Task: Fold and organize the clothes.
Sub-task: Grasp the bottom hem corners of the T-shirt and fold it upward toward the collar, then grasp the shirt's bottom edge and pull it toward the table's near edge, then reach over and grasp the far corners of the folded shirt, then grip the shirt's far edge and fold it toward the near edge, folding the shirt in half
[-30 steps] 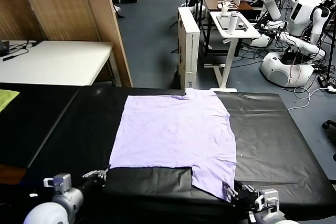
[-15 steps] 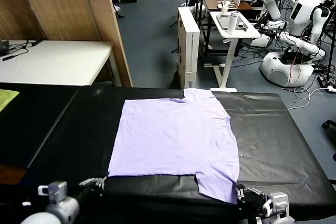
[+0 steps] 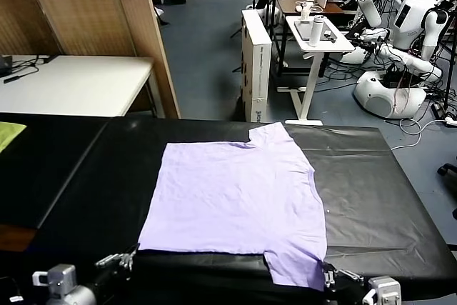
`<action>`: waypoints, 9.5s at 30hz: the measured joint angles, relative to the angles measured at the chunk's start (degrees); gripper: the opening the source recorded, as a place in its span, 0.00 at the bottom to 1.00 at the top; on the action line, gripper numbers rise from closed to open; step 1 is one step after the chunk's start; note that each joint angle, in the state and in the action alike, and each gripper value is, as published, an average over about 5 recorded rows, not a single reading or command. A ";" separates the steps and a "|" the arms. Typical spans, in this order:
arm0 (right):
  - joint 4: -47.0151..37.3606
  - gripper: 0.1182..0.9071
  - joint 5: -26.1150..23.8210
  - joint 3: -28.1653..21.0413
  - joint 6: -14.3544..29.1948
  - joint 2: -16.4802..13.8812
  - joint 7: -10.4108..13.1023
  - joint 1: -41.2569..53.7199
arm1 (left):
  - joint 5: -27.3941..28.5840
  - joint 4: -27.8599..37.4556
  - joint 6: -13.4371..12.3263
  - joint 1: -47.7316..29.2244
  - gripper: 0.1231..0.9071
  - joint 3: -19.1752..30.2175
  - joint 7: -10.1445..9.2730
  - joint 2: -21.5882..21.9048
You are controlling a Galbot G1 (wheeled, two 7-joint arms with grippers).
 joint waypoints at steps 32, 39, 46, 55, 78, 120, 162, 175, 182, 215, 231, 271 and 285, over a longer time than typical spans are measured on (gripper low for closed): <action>-27.00 0.03 6.09 -17.20 3.93 -6.89 4.00 40.97 | 0.65 15.04 -2.26 -27.06 0.04 11.07 -1.19 2.78; -30.72 0.03 5.51 -20.38 3.17 -5.98 4.96 45.63 | 0.76 19.11 -2.38 -31.23 0.04 15.18 -0.97 4.54; -32.46 0.03 4.70 -20.44 2.32 -5.50 5.22 45.60 | 0.85 22.26 -2.49 -34.68 0.04 17.96 -0.87 5.67; -32.86 0.03 4.53 -20.19 2.30 -4.70 5.22 45.06 | 1.11 23.60 -2.72 -35.26 0.04 18.64 -0.52 5.74; -24.29 1.00 7.00 -12.51 -0.40 -10.99 2.81 36.35 | 1.44 18.73 -2.42 -30.41 0.96 15.04 -1.42 5.16; -20.51 0.03 5.34 -7.64 -0.43 -11.80 0.24 23.97 | 4.20 15.39 -2.01 -21.75 0.08 14.09 -1.28 1.32; -2.56 0.89 5.80 3.40 -0.44 -11.96 1.68 -2.04 | 3.67 1.60 0.39 -0.11 0.39 4.85 -4.37 7.22; -6.98 1.00 12.14 1.55 -0.44 -14.41 2.50 11.27 | -0.74 0.51 0.42 -3.98 1.00 0.92 -5.95 8.06; -17.50 1.00 15.72 -7.67 -0.43 -15.41 5.26 29.56 | -5.46 5.31 3.50 -16.33 1.00 3.32 -6.38 11.56; -54.31 1.00 13.59 -37.99 -0.43 -2.89 6.64 72.25 | -9.40 47.68 8.93 -63.80 1.00 30.21 -1.39 10.00; -56.69 0.97 12.16 -38.14 -0.43 -2.09 5.85 71.59 | -9.65 44.69 9.86 -60.46 0.99 30.06 -0.71 10.54; -55.23 0.03 11.22 -37.35 -0.50 -2.51 4.94 69.73 | -6.71 43.94 9.42 -59.08 0.03 31.67 1.08 8.37; -48.80 0.03 12.95 -35.20 -0.51 -5.69 5.37 68.21 | -9.21 38.76 9.81 -56.53 0.03 28.71 0.39 10.40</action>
